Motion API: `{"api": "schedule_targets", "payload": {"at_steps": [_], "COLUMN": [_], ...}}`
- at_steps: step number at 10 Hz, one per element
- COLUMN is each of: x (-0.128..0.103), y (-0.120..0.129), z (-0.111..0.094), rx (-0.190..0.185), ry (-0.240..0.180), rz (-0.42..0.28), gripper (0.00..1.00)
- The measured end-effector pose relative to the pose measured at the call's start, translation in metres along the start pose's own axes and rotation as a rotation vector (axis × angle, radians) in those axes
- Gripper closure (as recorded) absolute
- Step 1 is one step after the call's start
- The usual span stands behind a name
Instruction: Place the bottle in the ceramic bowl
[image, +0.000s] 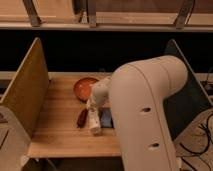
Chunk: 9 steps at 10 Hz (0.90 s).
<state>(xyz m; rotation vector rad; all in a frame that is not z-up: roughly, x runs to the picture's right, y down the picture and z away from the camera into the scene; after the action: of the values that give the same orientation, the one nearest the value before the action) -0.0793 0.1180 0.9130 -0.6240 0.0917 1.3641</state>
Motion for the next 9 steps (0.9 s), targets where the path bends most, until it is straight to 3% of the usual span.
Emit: {"api": "schedule_targets", "payload": {"at_steps": [2, 4, 7, 9], "x": [-0.001, -0.007, -0.026, -0.033], "y": [0.002, 0.008, 0.020, 0.038], "z": [0.007, 0.003, -0.034, -0.070], "rx": [-0.011, -0.017, -0.020, -0.021], "ry": [0.009, -0.005, -0.105, -0.186], "rz": [-0.005, -0.024, -0.072, -0.137], "gripper": [1.00, 1.00, 1.00, 1.00]}}
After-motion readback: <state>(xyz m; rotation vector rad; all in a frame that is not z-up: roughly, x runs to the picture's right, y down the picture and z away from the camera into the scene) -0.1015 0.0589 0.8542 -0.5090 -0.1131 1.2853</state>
